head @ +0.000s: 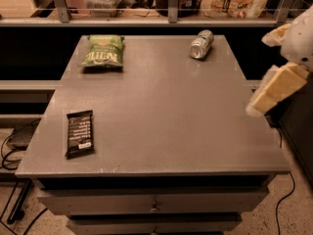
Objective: Move 7up can near rxbar chocolate
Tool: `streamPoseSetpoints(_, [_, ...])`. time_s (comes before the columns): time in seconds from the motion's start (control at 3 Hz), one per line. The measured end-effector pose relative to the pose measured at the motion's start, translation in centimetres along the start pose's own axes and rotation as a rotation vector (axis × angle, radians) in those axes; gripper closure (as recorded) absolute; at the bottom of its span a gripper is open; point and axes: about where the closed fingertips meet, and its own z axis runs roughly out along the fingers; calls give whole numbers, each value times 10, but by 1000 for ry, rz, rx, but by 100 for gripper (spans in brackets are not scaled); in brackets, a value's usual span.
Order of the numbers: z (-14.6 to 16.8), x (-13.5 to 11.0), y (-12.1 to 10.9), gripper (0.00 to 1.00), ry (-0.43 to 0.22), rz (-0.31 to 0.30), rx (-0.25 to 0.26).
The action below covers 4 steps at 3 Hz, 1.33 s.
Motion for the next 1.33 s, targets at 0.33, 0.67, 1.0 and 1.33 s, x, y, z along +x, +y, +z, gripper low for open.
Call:
streamPoseSetpoints(0.33, [19, -14, -35, 0, -96, 58, 60])
streamPoseSetpoints(0.67, [18, -14, -35, 0, -96, 58, 61])
streamPoseSetpoints(1.0, [28, -14, -48, 0, -108, 116, 100])
streamPoseSetpoints(1.33, [52, -26, -70, 0, -161, 158, 156])
